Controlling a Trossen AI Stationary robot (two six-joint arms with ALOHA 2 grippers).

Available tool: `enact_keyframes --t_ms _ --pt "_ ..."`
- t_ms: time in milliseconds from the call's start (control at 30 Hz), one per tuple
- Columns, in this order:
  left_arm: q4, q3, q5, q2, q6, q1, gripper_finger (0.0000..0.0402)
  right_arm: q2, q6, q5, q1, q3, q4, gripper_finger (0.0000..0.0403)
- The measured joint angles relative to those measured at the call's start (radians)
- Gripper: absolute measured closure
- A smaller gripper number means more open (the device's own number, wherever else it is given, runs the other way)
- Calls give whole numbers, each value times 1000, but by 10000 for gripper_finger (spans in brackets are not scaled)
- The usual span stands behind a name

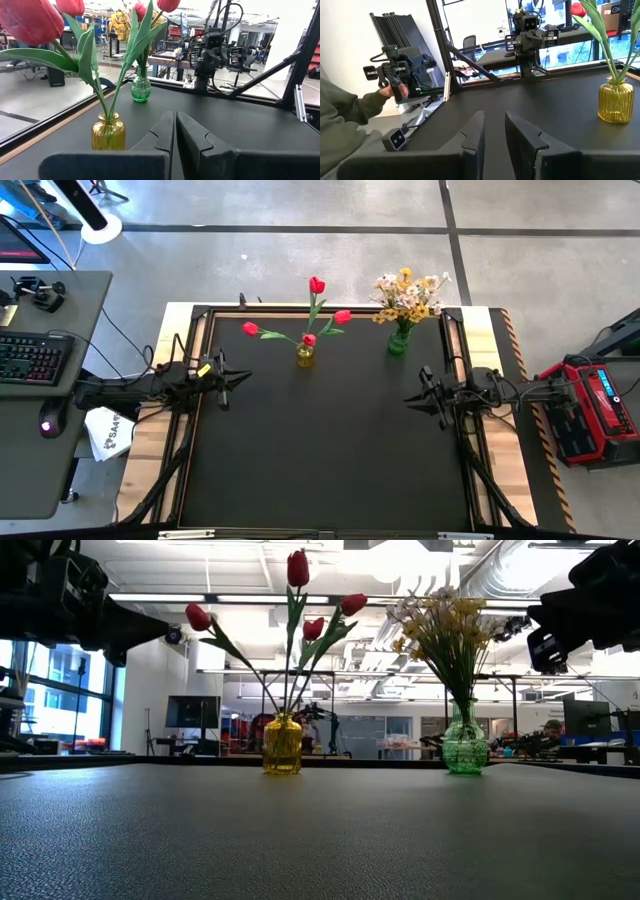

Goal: Sort flowers into vase by color
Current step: Return to Home Position

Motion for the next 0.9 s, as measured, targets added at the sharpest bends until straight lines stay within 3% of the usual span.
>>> enact_keyframes --t_ms 233,400,500,900 --pt "19 0 19 0 -47 0 395 0 -47 8 0 0 -7 341" --pt "-23 0 238 0 4 0 395 1 -53 8 0 0 -7 341" --pt "-20 0 317 8 58 -2 395 1 -51 8 0 0 -7 341" --pt "-25 0 290 10 25 -2 395 0 -48 8 0 1 -8 341"
